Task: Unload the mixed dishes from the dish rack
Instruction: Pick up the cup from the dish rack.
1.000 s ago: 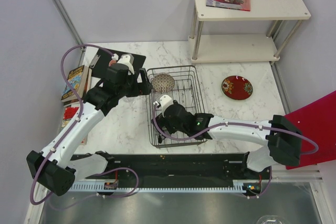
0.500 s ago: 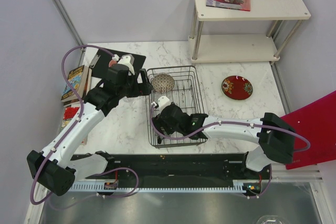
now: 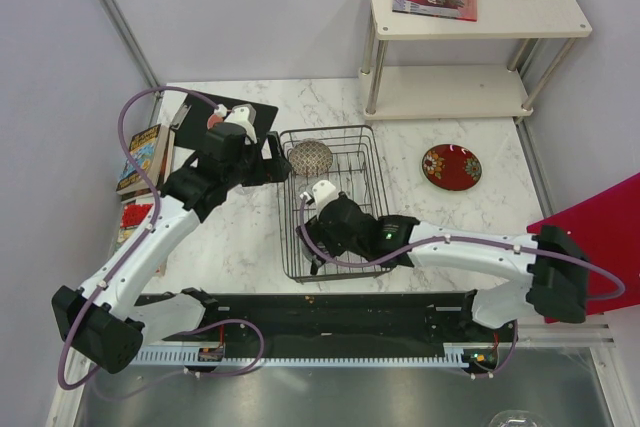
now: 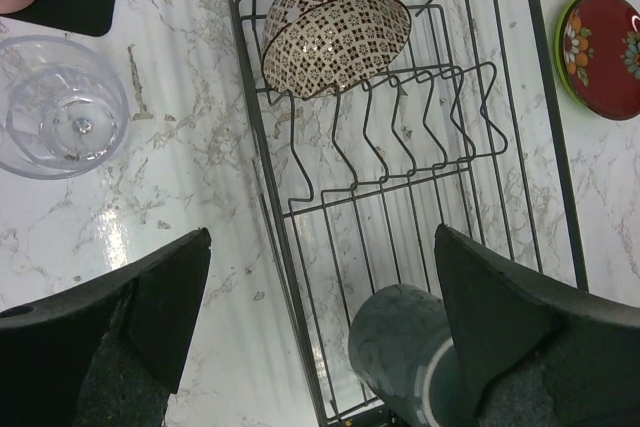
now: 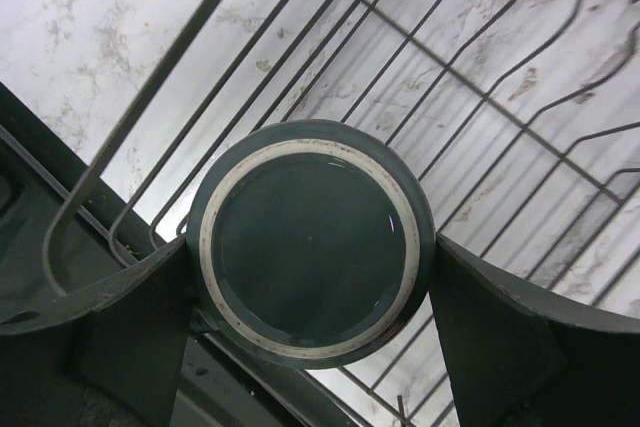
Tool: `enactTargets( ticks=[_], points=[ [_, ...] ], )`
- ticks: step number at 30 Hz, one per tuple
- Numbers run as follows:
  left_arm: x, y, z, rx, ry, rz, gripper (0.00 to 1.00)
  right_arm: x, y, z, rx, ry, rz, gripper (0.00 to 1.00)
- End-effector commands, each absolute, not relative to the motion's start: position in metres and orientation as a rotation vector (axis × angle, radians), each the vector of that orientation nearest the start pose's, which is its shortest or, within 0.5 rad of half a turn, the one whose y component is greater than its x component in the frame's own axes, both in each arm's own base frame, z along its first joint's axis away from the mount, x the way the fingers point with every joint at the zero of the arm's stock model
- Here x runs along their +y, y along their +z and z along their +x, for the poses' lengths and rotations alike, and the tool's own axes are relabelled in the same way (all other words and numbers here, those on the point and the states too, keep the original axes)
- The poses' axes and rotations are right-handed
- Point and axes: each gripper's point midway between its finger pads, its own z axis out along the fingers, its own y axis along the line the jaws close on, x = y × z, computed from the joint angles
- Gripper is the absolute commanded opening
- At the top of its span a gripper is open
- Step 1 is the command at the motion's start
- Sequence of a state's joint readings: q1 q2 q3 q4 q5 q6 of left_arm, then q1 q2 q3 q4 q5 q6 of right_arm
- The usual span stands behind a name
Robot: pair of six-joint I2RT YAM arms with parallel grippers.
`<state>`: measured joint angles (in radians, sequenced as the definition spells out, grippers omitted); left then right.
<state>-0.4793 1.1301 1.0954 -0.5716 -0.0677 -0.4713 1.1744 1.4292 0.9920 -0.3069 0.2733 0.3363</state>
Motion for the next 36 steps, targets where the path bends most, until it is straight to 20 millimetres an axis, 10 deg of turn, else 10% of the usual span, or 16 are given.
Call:
enactTargets(
  ticks=[1,8,24,36],
  points=[
    [-0.168,0.243,0.299,2.162,-0.522,-0.054,0.99,0.341,0.238,0.197,1.948,0.581,-0.624,0.0],
    [-0.191,0.264,0.293,2.077,-0.726,-0.038,0.99,0.301,0.313,0.228,1.742,0.859,-0.24,0.0],
    [-0.241,0.339,0.241,1.681,-1.503,0.082,0.98,0.247,0.38,0.256,1.182,1.69,0.108,0.0],
    [-0.246,0.344,0.243,1.591,-1.596,0.092,0.95,0.262,0.366,0.259,1.179,1.845,0.079,0.0]
  ],
)
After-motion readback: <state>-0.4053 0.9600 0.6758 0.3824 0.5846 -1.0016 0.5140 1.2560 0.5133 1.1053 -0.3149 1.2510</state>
